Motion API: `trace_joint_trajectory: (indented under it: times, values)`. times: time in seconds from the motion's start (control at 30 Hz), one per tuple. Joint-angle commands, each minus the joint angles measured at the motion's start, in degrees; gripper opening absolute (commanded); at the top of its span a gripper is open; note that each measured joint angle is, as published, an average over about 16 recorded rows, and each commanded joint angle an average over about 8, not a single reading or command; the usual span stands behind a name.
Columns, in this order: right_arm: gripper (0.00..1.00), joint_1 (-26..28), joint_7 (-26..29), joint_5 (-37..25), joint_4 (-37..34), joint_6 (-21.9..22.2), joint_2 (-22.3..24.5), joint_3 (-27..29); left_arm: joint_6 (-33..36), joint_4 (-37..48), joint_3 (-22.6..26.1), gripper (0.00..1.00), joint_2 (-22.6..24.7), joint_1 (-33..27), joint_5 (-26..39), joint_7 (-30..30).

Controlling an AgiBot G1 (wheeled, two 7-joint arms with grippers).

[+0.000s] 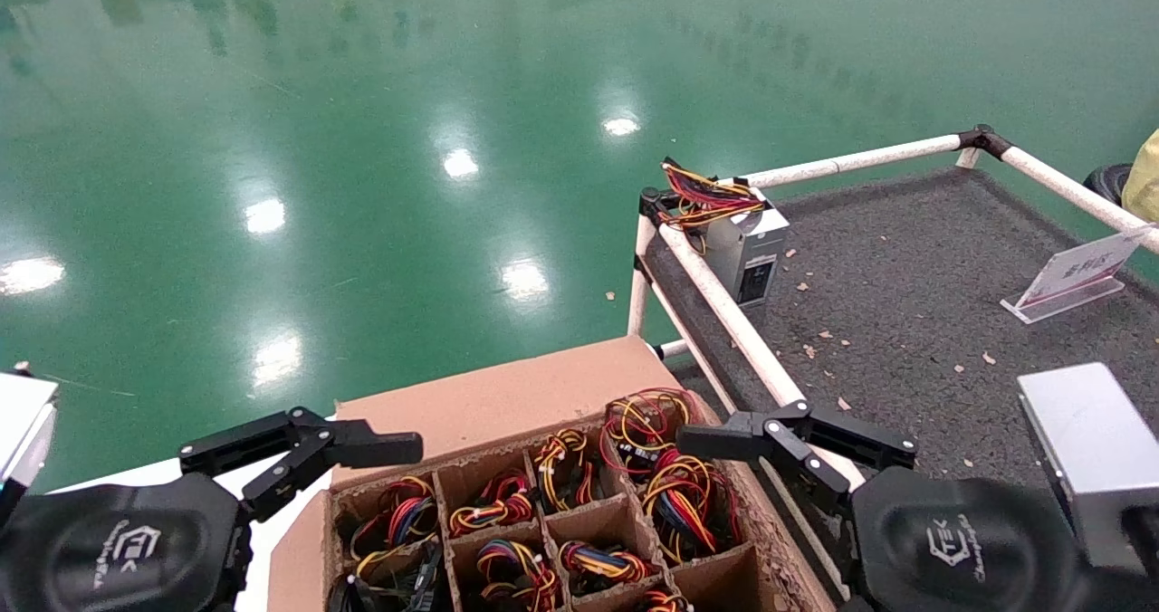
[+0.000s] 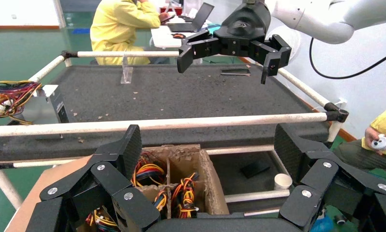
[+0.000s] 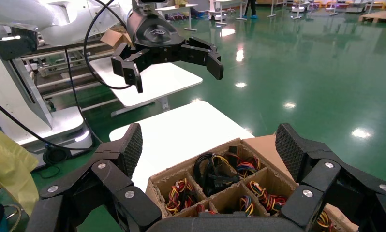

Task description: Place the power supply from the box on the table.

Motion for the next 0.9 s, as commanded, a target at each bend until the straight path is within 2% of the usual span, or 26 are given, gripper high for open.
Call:
trace_joint_trajectory:
  times: [0.03,0.9]
  values:
    - [1.00,0.01,-0.01,-0.01,-0.01,0.01,-0.01,0.00,0.00,0.00,0.00,1.00,0.00,0.00,0.00,0.00]
    - [1.00,0.05,-0.01,-0.02,-0.07,0.05,-0.04,0.00,0.00,0.00,0.00,1.00,0.00,0.00,0.00,0.00]
